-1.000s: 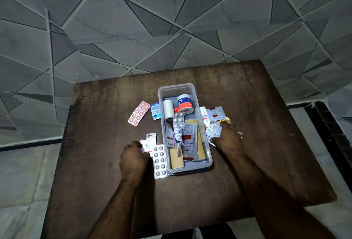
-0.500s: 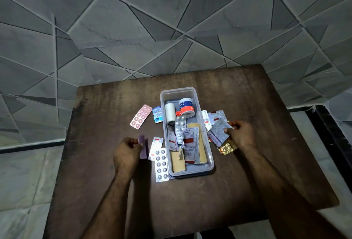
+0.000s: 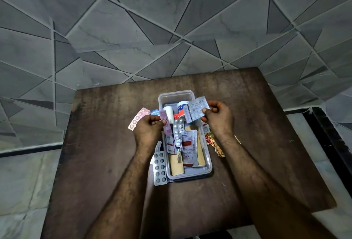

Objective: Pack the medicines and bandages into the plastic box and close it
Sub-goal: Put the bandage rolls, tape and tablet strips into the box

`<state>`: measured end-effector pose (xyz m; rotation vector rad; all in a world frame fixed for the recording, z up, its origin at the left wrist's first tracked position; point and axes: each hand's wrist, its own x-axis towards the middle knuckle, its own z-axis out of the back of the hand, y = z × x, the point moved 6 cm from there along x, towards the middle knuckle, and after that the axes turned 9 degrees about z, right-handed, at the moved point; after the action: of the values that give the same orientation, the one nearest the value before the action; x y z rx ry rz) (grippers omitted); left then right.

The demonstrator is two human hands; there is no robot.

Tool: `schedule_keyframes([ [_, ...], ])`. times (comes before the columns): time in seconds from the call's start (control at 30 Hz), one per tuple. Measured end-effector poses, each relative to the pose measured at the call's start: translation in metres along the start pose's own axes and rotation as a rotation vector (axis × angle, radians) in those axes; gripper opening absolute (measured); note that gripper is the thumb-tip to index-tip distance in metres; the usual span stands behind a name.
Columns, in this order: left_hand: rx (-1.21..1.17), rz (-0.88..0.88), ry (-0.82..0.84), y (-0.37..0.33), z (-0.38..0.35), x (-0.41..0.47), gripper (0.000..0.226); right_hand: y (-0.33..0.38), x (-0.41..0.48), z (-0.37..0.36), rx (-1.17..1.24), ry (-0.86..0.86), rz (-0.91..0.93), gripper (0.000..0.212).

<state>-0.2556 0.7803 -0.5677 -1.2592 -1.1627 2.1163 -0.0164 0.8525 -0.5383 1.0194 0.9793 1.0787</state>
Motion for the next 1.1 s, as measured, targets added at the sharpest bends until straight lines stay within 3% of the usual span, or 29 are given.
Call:
schedule_keyframes([
  [0.13, 0.061, -0.018, -0.006, -0.002, -0.012, -0.003, 0.01, -0.009, -0.005, -0.016, 0.038, 0.029, -0.064, 0.02],
  [0.23, 0.101, -0.02, -0.02, -0.002, -0.018, -0.004, 0.016, -0.017, -0.006, -0.022, 0.033, 0.059, -0.106, 0.021],
  [0.33, 0.192, -0.034, -0.023, 0.003, -0.023, -0.001, 0.008, -0.024, -0.009, -0.024, -0.004, 0.113, -0.12, 0.031],
  [0.5, 0.268, -0.059, -0.058, 0.016, -0.017, 0.003, 0.015, -0.026, -0.012, -0.017, -0.215, 0.207, -0.034, 0.027],
  [0.67, 0.25, 0.012, -0.223, 0.032, 0.017, -0.002, 0.016, -0.034, -0.005, 0.016, -0.336, 0.12, 0.034, 0.022],
  [0.73, 0.332, 0.059, -0.267, 0.045, 0.03, -0.001, 0.02, -0.042, -0.003, 0.036, -0.511, 0.101, 0.052, 0.028],
  [0.83, 0.501, 0.098, -0.197, 0.071, 0.037, 0.004, 0.028, -0.071, -0.004, 0.057, -0.721, 0.197, -0.051, 0.042],
  [0.97, 0.682, 0.066, -0.161, 0.089, 0.035, 0.003, 0.034, -0.099, -0.014, 0.061, -0.962, 0.317, -0.112, 0.081],
  [1.1, 0.735, 0.06, -0.15, 0.091, 0.029, 0.003, 0.033, -0.108, -0.014, 0.058, -1.037, 0.323, -0.13, 0.083],
])
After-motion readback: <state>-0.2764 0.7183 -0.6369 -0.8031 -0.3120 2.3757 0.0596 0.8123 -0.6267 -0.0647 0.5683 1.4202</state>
